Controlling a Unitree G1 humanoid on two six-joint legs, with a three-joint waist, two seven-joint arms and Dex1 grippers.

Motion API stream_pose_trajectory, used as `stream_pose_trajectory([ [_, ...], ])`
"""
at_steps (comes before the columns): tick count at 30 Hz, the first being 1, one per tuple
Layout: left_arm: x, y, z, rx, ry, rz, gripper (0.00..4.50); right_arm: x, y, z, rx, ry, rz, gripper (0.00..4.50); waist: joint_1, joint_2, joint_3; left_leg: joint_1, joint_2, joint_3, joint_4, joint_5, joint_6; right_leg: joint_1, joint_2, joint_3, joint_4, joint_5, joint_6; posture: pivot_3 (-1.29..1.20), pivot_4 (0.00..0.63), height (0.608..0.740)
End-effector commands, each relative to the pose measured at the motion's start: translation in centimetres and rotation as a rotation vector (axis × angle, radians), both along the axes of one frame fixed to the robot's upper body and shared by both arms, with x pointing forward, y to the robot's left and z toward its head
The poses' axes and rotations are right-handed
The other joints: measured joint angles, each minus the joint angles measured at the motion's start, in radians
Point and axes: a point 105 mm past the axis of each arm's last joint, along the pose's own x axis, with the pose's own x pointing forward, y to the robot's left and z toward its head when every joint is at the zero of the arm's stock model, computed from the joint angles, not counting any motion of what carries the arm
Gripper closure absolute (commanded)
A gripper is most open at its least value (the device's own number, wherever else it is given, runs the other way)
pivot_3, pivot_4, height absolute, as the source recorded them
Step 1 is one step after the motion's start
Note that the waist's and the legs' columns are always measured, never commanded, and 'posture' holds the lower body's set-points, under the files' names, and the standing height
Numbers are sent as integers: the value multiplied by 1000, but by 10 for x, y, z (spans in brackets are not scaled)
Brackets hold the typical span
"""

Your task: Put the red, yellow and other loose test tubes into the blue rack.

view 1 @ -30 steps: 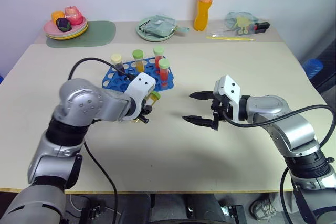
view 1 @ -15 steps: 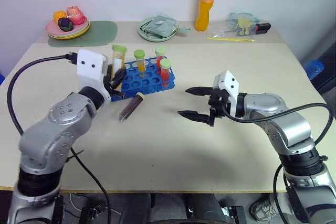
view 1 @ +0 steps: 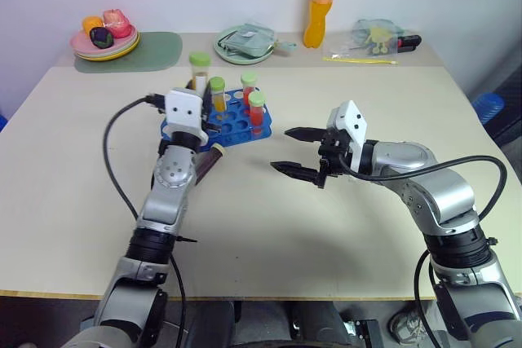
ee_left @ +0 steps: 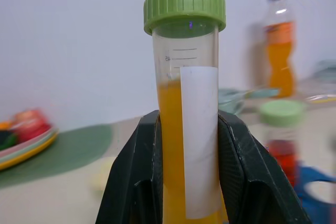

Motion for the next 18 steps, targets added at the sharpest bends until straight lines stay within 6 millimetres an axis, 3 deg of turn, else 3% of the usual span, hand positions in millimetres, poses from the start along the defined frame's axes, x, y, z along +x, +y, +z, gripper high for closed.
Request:
stream_pose_trajectory([
  [1, 1, -5, 4, 14, -62, -14, 3652, -3, 1, 18, 36, -58, 5, 190, 0, 0, 0, 0, 0, 0, 0, 0, 0, 0, 0, 0, 0, 0, 0, 0, 150, 729],
  [9, 11, -12, -18, 0, -32, 10, 3652, -3, 1, 20, 49, -60, -1, 190, 5, 0, 0, 0, 0, 0, 1, 0, 0, 0, 0, 0, 0, 0, 0, 0, 150, 729],
  [18, 15, -24, -20, -27, -42, -48, 3652, -2, 4, 21, 54, -62, 5, 190, 6, 0, 0, -2, 0, 0, 6, -1, 2, 0, 1, 0, 1, 1, 1, 0, 150, 729],
])
